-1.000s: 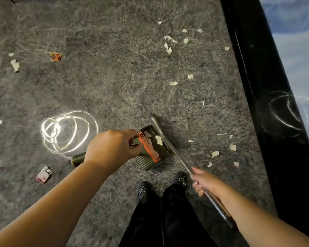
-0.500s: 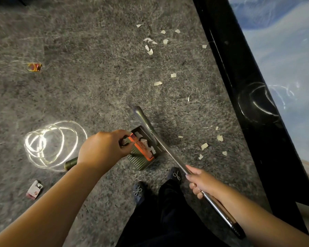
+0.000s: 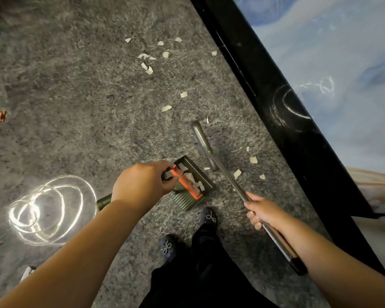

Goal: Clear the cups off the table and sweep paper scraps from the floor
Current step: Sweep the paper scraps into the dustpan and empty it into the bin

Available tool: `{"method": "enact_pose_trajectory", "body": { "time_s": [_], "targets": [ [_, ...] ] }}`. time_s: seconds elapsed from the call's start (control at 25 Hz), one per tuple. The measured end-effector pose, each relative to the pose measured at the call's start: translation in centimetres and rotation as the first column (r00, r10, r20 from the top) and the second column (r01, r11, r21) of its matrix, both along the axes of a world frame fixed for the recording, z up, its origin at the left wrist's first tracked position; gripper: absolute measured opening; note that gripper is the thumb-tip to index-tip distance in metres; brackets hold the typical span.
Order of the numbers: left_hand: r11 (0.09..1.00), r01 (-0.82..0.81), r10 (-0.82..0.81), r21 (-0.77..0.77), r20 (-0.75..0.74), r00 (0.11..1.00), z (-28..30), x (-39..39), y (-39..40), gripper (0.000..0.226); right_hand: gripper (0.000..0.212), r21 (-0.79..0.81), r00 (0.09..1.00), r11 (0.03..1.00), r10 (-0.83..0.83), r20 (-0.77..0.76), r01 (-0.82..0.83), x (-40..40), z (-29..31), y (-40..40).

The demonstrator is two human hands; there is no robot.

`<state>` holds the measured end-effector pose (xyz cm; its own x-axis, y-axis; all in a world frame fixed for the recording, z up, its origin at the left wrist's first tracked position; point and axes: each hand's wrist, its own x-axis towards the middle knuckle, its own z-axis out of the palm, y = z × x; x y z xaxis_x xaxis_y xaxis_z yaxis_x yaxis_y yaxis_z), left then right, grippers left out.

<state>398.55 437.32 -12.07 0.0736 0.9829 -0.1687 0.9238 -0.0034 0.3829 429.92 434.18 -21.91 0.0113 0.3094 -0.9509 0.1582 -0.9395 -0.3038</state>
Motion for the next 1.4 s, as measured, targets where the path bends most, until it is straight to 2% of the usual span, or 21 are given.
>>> {"method": "enact_pose_trajectory", "body": {
  "time_s": [0.16,0.36,0.52,0.64,0.8,1.04,1.2,1.4],
  "targets": [
    [0.997,0.009,-0.010,-0.076,-0.005,1.000,-0.7,2.6,1.6,0.021,0.056,-0.027,0.999,0.999,-0.022,0.033,0.023,2.1,-2.8,1.6],
    [0.999,0.050,-0.050,0.010,-0.038,0.998,-1.3,3.4,1.5,0.019,0.051,-0.072,0.996,0.994,0.089,0.022,-0.088,1.6,-5.8,2.2],
    [0.999,0.051,-0.050,0.012,-0.039,0.998,-1.2,3.1,1.0,0.019,0.057,-0.111,0.974,0.968,0.220,-0.058,-0.225,0.5,-5.2,0.9],
    [0.998,0.042,-0.041,0.044,-0.025,0.999,-1.3,3.2,0.7,0.020,0.059,-0.115,0.967,0.962,0.236,-0.097,-0.247,0.1,-3.8,-0.4],
    [0.999,0.037,-0.036,0.017,-0.043,0.998,-1.4,3.4,0.3,0.022,0.056,-0.099,0.975,0.977,0.178,-0.131,-0.191,0.5,-1.0,-1.5],
    [1.000,0.024,-0.024,-0.011,0.003,1.000,-1.0,2.1,-1.2,0.020,0.052,-0.036,0.994,0.997,0.066,-0.089,-0.069,1.5,2.8,-4.3],
    [0.994,0.110,-0.110,-0.021,-0.003,0.994,0.4,3.4,-2.4,0.021,0.052,0.026,0.997,0.998,-0.054,-0.056,0.055,3.2,5.6,-7.7],
    [0.974,0.225,-0.225,-0.017,-0.019,0.974,1.6,7.0,-3.1,0.025,0.052,0.069,0.985,0.982,-0.172,-0.015,0.173,7.0,5.9,-10.3]
  ]
}}
